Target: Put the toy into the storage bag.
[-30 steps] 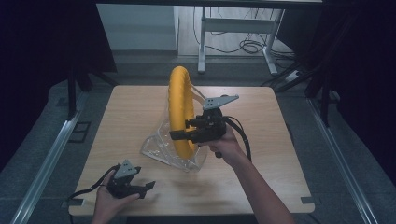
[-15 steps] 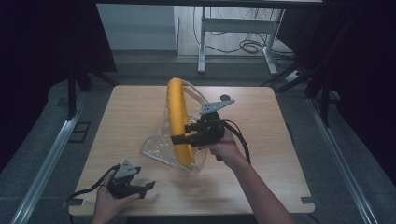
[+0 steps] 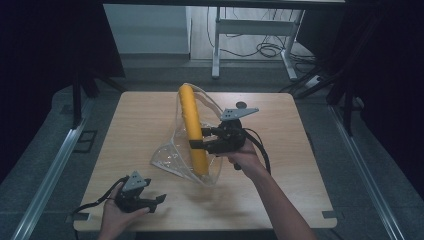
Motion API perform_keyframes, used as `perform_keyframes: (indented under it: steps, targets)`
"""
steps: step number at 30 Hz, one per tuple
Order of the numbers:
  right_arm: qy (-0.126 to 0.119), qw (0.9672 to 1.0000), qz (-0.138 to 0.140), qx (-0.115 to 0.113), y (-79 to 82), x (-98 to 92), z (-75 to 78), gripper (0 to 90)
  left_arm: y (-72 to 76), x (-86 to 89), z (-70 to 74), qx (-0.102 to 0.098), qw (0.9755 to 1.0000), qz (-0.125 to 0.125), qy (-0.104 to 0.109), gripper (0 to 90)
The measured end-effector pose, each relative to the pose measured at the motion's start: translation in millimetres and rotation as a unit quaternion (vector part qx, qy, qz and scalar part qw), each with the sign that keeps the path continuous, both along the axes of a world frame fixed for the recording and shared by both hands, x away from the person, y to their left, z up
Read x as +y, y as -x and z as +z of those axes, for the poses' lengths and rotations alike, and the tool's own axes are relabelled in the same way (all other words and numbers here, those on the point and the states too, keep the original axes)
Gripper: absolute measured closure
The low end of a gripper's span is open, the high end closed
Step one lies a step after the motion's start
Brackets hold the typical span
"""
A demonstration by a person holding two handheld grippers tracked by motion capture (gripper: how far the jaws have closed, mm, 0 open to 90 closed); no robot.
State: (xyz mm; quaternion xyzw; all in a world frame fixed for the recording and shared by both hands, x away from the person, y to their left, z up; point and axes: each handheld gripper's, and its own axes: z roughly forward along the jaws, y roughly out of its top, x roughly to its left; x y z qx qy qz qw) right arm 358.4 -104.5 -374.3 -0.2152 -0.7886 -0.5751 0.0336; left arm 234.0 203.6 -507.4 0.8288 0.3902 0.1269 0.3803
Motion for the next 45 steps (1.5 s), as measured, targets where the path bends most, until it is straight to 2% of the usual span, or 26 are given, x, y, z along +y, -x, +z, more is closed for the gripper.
perform_keyframes:
  steps: [5, 13, 21, 27, 36, 40, 45]
  targets:
    - [-0.002, 0.9999, -0.007, -0.013, 3.9, -1.9, 1.0, 35.1, -0.1, -0.4, -0.5, 0.001, 1.0, -0.001, -0.001, 20.0]
    - [-0.015, 0.9995, -0.012, -0.026, 8.1, -12.7, 3.6, 34.4, 0.2, -0.4, -0.4, 0.001, 1.0, -0.001, 0.0, 20.0]
    - [-0.012, 0.999, -0.022, -0.037, 11.5, -25.7, 2.2, 34.4, 0.5, -0.4, -0.4, 0.001, 1.0, -0.001, -0.001, 19.9]
    - [-0.013, 0.9986, -0.034, -0.039, 14.0, -42.2, -1.6, 34.4, 0.6, -0.6, -0.7, 0.002, 1.0, -0.001, -0.001, 19.8]
    - [-0.013, 0.9977, -0.057, -0.034, 15.7, -66.4, -14.9, 34.1, 0.2, -1.4, -1.7, 0.003, 1.0, -0.002, -0.004, 19.7]
    - [-0.014, 0.9973, -0.066, -0.029, 16.0, -72.3, -18.4, 34.3, 0.1, -2.0, -2.0, 0.004, 1.0, -0.002, -0.003, 19.7]
    - [-0.013, 0.9971, -0.066, -0.036, 16.9, -71.9, -17.7, 34.2, 0.3, -1.4, -1.6, 0.003, 1.0, -0.002, -0.003, 19.7]
